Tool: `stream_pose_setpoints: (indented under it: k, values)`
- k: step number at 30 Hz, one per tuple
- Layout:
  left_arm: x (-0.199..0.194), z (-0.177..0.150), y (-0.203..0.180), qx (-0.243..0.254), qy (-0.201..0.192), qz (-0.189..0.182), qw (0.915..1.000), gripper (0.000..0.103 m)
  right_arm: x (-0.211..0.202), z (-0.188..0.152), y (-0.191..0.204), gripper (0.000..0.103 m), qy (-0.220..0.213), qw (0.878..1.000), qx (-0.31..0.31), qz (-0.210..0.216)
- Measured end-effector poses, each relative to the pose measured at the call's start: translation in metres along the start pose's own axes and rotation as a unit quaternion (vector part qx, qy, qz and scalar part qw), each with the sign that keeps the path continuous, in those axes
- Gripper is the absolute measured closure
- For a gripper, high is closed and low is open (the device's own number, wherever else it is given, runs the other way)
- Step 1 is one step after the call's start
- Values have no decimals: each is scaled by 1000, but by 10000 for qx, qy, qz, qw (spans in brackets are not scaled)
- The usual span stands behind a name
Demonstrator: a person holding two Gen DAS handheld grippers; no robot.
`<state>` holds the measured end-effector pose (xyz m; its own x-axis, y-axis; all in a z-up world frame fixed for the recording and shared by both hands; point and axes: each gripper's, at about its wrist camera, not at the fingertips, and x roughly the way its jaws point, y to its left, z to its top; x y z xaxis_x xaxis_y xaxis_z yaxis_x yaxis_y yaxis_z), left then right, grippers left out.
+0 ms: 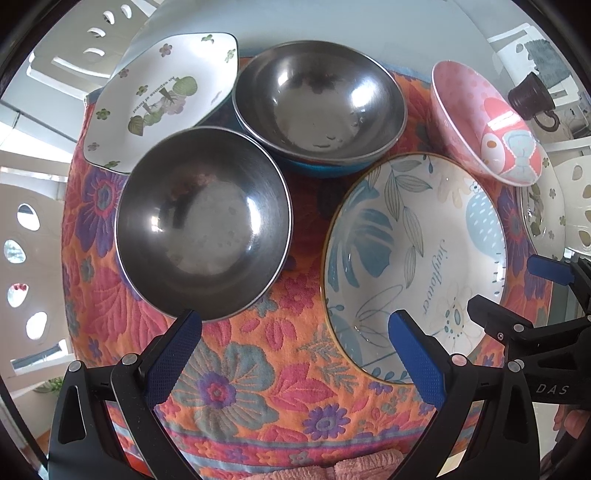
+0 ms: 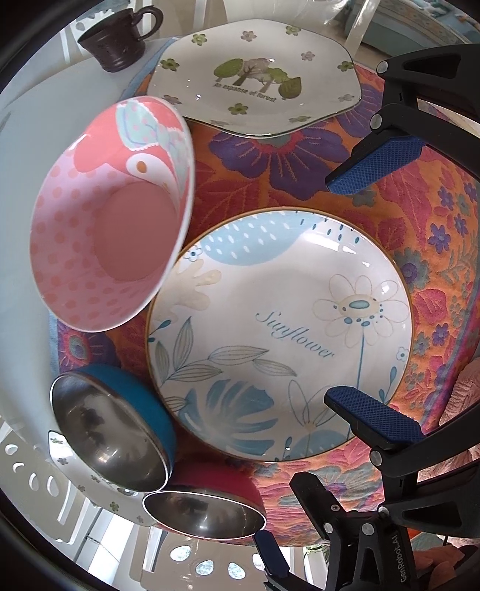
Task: Organize plates and bowls
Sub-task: 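Lower both grippers onto the Sunflower plate rim and grip it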
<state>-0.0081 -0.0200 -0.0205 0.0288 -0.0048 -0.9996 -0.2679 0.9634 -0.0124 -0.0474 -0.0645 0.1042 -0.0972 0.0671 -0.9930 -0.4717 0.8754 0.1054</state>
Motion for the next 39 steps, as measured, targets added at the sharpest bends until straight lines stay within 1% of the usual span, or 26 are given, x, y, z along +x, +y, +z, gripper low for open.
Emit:
stream_pose_setpoints:
  k: [1, 5, 6, 9, 10, 11, 12, 13, 14, 17, 19, 20, 23, 28, 29, 33, 34, 37, 38, 39]
  values:
    - [1, 0, -2, 8, -101, 6, 9999, 2, 1, 1, -1, 0, 4, 10000, 9, 8]
    - [9, -1, -9, 58, -138, 47, 9999, 2, 6, 1, -8, 0, 34, 10000, 57, 35]
    - [9, -1, -8, 64, 55, 97, 9999, 2, 7, 1, -9, 0, 47, 10000, 66, 41]
    - [15, -2, -11, 103, 156, 200, 9996, 2, 11, 0, -13, 0, 80, 9999, 89, 57]
    - [16, -3, -10, 126, 269, 295, 9991, 2, 13, 0, -16, 0, 93, 9999, 97, 66]
    - [17, -3, -12, 165, 261, 312, 9990, 2, 16, -2, -18, 0, 102, 9999, 110, 69]
    - [19, -3, -17, 198, 142, 261, 9994, 2, 20, -5, -19, 0, 114, 9998, 121, 68]
    - [19, -4, -19, 219, 151, 243, 9994, 2, 22, -5, -19, 0, 140, 9998, 126, 65]
    - [20, -4, -22, 261, 184, 300, 9990, 2, 25, -5, -21, 0, 166, 9998, 134, 62]
    - [27, -9, -39, 375, 123, 298, 9988, 2, 34, -6, -28, 0, 216, 9996, 175, 96]
    - [35, -14, -48, 429, 289, 299, 9982, 2, 40, -5, -32, 0, 248, 9994, 215, 94]
    - [39, -18, -53, 461, 307, 271, 9981, 2, 46, -9, -37, 0, 264, 9994, 217, 41]
    - [54, -25, -69, 621, 374, 394, 9966, 2, 55, -10, -42, 0, 301, 9991, 287, 129]
    - [76, -30, -82, 517, 512, 450, 9963, 2, 73, -13, -48, 0, 398, 9988, 262, 107]
    - [77, -32, -82, 538, 589, 355, 9962, 2, 78, -13, -49, 0, 420, 9987, 247, 119]
    - [93, -31, -88, 627, 691, 387, 9949, 1, 96, -9, -49, 0, 463, 9987, 170, 113]
    - [97, -30, -90, 585, 653, 323, 9956, 1, 99, -8, -50, 0, 463, 9988, 152, 83]
    - [109, -18, -87, 372, 542, 54, 9978, 0, 104, -4, -52, 0, 329, 9994, 106, 57]
    - [113, -14, -84, 236, 509, -167, 9983, 0, 105, -3, -54, 0, 223, 9996, 130, 75]
    - [114, -10, -80, 68, 439, -269, 9987, 0, 105, -1, -54, 0, 160, 9997, 162, 79]
